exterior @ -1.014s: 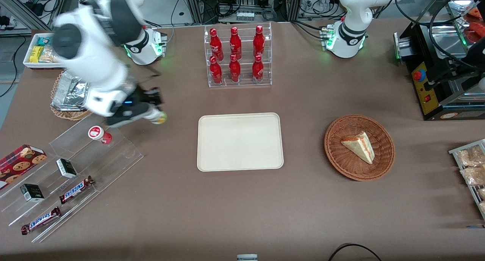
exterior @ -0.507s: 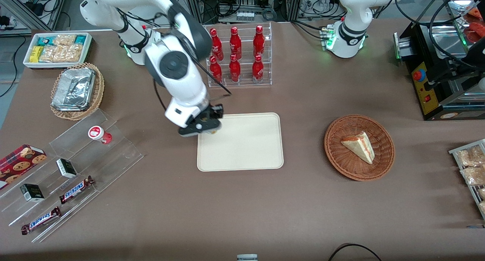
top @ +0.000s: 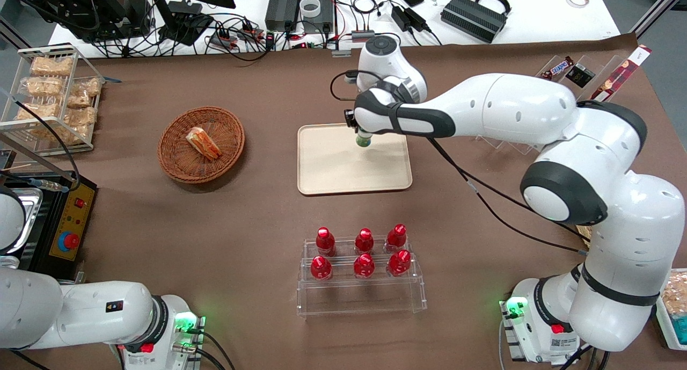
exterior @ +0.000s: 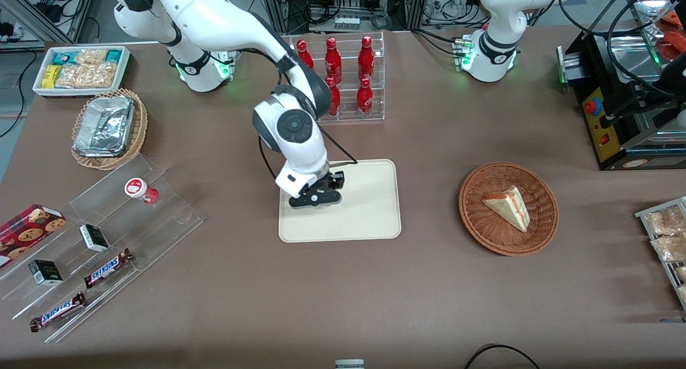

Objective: Place green gum on tray
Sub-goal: 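Carry the held gum jar over to the cream tray, then lower the gum jar onto the tray and open the right gripper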

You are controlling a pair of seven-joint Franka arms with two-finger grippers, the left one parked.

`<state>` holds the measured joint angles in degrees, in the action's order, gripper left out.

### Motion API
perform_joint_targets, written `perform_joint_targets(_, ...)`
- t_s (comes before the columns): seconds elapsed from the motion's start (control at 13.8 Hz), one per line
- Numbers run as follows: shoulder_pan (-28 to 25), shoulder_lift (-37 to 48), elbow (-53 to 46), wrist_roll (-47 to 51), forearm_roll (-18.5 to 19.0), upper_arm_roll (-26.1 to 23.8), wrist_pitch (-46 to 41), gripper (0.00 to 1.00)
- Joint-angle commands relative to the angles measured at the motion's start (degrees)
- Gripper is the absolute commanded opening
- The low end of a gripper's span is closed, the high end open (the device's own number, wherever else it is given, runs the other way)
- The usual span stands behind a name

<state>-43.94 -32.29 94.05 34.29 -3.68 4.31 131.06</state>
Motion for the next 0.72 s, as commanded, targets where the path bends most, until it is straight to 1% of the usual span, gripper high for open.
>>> perform_joint_targets(0.0, -1.5, -3.4, -2.2, 1.8, 0.5, 0.7, 2.5, 0.0)
perform_joint_targets(0.22, -3.9, -5.2, -2.2, 4.3, 1.0, 1.0, 3.8, 0.0)
perform_joint_targets(0.36, -4.0, -5.7, -2.2, 4.8, 2.6, 1.0, 3.9, 0.0)
perform_joint_targets(0.65, -4.0, -6.5, -2.1, 4.5, 3.0, 0.9, 3.7, 0.0)
